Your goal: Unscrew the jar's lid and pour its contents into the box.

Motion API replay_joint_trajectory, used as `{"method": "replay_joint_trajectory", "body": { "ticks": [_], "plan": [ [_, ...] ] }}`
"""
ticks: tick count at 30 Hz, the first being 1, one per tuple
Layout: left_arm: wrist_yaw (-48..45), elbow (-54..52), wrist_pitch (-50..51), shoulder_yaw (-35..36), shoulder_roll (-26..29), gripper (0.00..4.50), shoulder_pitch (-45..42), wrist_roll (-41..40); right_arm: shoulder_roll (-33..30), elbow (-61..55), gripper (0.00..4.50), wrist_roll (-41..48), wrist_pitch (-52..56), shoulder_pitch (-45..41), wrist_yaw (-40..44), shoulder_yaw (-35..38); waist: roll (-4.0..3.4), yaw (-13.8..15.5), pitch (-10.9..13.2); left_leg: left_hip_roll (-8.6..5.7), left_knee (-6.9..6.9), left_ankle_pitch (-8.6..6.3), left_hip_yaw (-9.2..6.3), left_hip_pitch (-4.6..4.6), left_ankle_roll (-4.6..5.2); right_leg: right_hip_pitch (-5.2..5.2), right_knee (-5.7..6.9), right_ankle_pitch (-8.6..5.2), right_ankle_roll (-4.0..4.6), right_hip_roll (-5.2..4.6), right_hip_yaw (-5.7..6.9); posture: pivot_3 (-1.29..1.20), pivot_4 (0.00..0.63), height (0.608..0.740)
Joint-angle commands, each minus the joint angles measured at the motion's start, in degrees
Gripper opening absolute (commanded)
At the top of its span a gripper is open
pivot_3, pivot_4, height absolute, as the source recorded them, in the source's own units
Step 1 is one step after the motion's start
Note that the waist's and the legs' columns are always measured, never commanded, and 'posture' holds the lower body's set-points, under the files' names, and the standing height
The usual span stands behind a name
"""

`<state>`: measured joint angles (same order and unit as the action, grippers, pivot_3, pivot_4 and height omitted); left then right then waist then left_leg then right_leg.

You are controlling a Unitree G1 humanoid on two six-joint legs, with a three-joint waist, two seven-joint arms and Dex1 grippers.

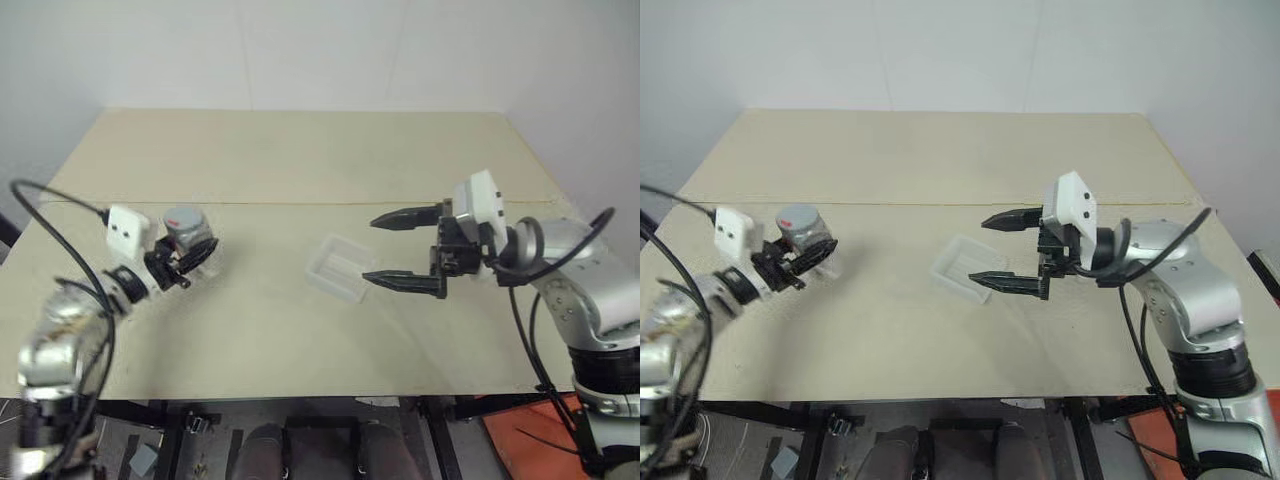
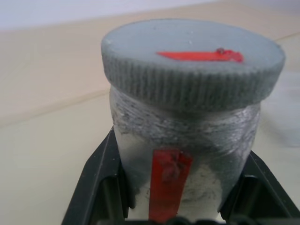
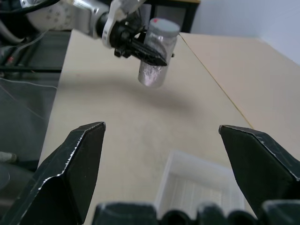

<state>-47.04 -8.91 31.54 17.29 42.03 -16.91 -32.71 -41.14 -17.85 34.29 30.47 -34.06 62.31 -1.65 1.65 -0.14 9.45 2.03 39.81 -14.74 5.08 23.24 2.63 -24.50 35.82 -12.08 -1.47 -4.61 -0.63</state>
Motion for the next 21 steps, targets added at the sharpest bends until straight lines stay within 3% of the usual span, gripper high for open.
{"method": "replay_joint_trajectory", "body": {
  "ticks": [1,5,10,21],
  "plan": [
    [-11.6,0.2,2.0,-1.3,4.7,1.93,-4.3,-5.7,2.0,1.3,4.5,-0.3,-0.5,-4.2,-0.8,-0.5,0.0,-0.1,0.0,-0.01,-0.01,-0.01,0.01,0.03,0.01,-0.03,0.02,0.0,0.0,0.0,-0.01,0.0,0.15,0.74],
    [-19.6,1.0,0.9,-5.5,7.0,1.93,-9.3,-6.1,5.9,4.2,4.5,0.5,2.3,-10.4,-2.1,-2.0,-0.02,-0.3,0.0,-0.06,-0.03,0.01,0.05,0.05,-0.02,-0.1,0.09,0.0,0.01,0.08,-0.01,0.0,0.15,0.74],
    [-23.5,2.2,-0.5,-11.4,4.1,1.93,-15.5,-4.9,10.8,5.9,4.5,1.5,8.6,-17.0,-6.0,-3.7,-0.02,-0.4,0.0,-0.06,-0.03,0.02,0.07,0.07,-0.03,-0.11,0.1,0.01,0.02,0.11,-0.02,0.0,0.15,0.74],
    [-26.4,5.5,-4.8,-15.9,-1.1,1.93,-19.9,-2.3,18.0,4.4,4.5,1.0,15.0,-20.5,-13.5,-6.3,-0.02,-0.5,0.0,-0.08,0.03,0.04,0.13,0.56,-0.04,-0.6,0.26,0.02,0.01,0.13,-0.07,0.0,0.15,0.74]
  ]
}}
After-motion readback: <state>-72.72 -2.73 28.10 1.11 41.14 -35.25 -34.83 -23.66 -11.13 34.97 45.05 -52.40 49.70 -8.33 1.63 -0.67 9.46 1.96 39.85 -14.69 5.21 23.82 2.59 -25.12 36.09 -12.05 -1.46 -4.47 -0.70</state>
